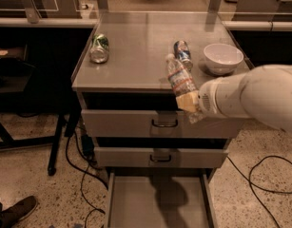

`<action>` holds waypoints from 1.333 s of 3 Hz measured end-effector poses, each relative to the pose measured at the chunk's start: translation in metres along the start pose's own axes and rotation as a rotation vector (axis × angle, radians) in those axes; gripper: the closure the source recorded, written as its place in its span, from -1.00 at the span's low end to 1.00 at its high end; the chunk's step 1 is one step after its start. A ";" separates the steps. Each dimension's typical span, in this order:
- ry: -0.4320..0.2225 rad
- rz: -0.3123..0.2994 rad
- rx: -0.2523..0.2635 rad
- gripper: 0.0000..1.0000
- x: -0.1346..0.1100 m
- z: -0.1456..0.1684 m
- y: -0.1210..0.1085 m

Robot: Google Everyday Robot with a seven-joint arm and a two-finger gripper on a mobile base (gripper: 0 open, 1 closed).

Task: Pick water bottle from bottom drawer and place on counter

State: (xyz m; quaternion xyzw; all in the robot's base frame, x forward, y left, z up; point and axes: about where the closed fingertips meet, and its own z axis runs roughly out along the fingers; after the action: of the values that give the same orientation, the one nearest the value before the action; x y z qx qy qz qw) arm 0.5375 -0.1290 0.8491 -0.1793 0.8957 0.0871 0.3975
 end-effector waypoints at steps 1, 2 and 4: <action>-0.014 -0.009 0.001 1.00 -0.009 -0.003 0.001; 0.022 0.008 -0.035 1.00 -0.019 0.011 -0.010; -0.023 -0.034 -0.131 1.00 -0.149 0.013 -0.008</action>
Offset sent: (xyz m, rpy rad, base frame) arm 0.0839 -0.0042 0.0687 0.0801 0.0070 0.0381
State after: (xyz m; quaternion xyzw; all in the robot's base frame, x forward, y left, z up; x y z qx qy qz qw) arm 0.6414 -0.0947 0.9507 -0.2191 0.8803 0.1406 0.3966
